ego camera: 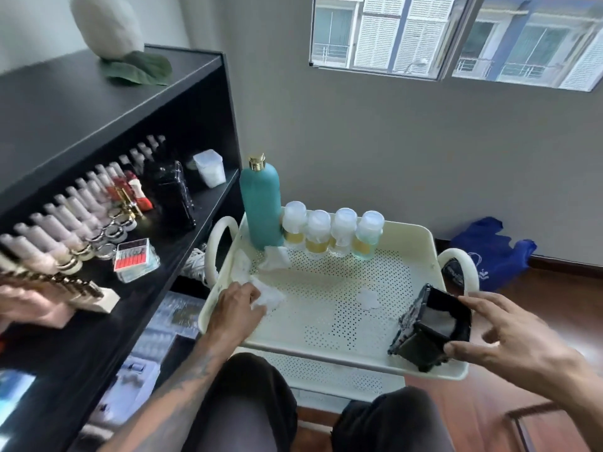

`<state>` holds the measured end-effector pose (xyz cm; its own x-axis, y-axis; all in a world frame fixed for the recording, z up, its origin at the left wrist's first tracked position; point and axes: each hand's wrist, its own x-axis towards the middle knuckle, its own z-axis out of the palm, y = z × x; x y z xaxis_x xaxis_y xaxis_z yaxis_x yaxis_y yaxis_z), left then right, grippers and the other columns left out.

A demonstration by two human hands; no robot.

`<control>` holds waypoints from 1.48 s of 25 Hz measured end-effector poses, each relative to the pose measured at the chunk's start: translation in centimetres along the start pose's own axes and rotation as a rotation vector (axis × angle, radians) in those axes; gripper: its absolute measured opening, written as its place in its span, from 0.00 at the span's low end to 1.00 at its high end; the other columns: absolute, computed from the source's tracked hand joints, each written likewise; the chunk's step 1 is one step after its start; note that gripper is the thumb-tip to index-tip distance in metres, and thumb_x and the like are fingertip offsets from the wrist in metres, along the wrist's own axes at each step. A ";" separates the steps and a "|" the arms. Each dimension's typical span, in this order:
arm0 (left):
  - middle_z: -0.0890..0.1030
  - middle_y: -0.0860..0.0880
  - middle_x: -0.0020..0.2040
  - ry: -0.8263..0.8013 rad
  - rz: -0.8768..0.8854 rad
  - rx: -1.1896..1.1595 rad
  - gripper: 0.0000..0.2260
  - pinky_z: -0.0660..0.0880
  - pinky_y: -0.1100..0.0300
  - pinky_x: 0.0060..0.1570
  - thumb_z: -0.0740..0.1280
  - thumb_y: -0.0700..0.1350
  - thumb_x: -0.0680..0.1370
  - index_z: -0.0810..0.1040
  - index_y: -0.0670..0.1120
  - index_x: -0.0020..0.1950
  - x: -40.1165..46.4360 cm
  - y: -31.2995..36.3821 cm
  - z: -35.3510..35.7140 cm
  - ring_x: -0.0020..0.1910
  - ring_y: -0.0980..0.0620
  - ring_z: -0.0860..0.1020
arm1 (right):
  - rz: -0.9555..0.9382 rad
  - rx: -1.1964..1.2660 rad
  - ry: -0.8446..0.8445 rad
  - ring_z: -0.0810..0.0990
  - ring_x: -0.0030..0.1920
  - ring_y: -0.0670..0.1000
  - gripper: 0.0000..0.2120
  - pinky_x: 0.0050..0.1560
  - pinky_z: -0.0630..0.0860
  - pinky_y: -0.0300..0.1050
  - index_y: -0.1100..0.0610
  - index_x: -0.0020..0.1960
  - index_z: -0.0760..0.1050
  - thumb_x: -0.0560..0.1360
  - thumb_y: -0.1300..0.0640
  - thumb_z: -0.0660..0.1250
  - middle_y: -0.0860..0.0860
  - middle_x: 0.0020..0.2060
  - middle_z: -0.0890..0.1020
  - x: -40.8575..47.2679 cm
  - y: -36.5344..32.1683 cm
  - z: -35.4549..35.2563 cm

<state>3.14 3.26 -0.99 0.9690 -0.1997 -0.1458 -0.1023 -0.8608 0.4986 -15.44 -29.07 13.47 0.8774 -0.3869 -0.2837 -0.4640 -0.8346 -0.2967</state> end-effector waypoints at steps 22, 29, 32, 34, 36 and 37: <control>0.76 0.47 0.58 0.085 0.021 -0.114 0.14 0.77 0.58 0.50 0.65 0.38 0.76 0.78 0.46 0.61 0.3 -1.0 1.4 0.56 0.50 0.75 | -0.443 -0.184 0.104 0.76 0.44 0.51 0.10 0.43 0.77 0.47 0.54 0.57 0.76 0.81 0.56 0.58 0.53 0.53 0.78 20.2 -20.2 16.3; 0.77 0.46 0.57 0.070 0.042 -0.121 0.14 0.79 0.57 0.49 0.66 0.37 0.76 0.78 0.45 0.60 0.2 -1.0 1.1 0.53 0.51 0.77 | -0.345 0.281 0.066 0.79 0.42 0.57 0.09 0.43 0.79 0.53 0.59 0.57 0.69 0.81 0.59 0.53 0.59 0.47 0.79 16.0 -17.9 12.2; 0.77 0.46 0.57 0.058 0.029 -0.137 0.14 0.80 0.55 0.50 0.67 0.36 0.74 0.79 0.45 0.59 0.1 -0.8 0.8 0.53 0.50 0.77 | -0.292 0.507 -0.014 0.80 0.34 0.49 0.10 0.35 0.76 0.41 0.57 0.59 0.73 0.81 0.55 0.57 0.57 0.43 0.83 12.8 -16.3 8.9; 0.77 0.46 0.56 0.051 0.019 -0.134 0.13 0.79 0.54 0.49 0.68 0.38 0.74 0.79 0.46 0.58 0.2 -0.8 0.6 0.52 0.49 0.77 | -0.281 0.601 -0.079 0.81 0.34 0.46 0.10 0.34 0.75 0.41 0.55 0.56 0.75 0.80 0.50 0.61 0.55 0.41 0.84 10.4 -14.7 6.6; 0.77 0.47 0.53 0.041 0.019 -0.131 0.11 0.78 0.54 0.48 0.69 0.40 0.74 0.80 0.46 0.56 0.3 -0.8 0.6 0.51 0.49 0.77 | -0.279 0.619 -0.116 0.79 0.31 0.42 0.11 0.32 0.73 0.36 0.53 0.53 0.77 0.79 0.47 0.62 0.49 0.37 0.84 7.7 -11.9 4.4; 0.77 0.47 0.52 0.036 0.022 -0.131 0.11 0.79 0.52 0.48 0.70 0.41 0.74 0.80 0.46 0.56 0.3 -0.9 0.7 0.50 0.48 0.77 | -0.272 0.631 -0.113 0.77 0.30 0.40 0.10 0.31 0.72 0.35 0.51 0.52 0.78 0.79 0.47 0.61 0.47 0.34 0.83 6.3 -10.1 3.5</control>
<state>3.40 3.66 -2.04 0.9745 -0.1987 -0.1041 -0.0956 -0.7877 0.6086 -5.68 -21.65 11.50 0.9703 -0.1248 -0.2072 -0.2419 -0.4955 -0.8343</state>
